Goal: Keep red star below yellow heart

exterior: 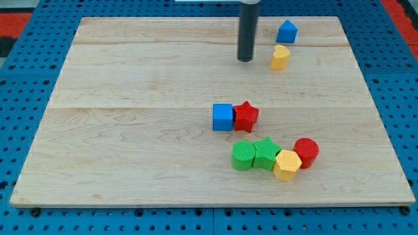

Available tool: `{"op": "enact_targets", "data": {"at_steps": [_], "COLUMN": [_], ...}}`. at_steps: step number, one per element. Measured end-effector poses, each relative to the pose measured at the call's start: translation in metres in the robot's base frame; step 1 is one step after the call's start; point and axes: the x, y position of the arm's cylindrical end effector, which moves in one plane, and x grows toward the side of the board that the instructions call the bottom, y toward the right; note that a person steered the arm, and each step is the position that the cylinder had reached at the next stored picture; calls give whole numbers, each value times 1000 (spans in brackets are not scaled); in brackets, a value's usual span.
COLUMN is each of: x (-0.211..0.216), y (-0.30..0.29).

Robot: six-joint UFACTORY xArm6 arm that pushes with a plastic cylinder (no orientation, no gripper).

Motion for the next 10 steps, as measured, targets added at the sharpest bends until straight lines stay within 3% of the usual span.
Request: {"op": "enact_targets", "data": {"at_steps": [3,4,5,6,7,8,9,10], "x": [14,115,149,159,159,197,193,164], "y": [46,36,39,-29,-24,-49,-105,-96]}}
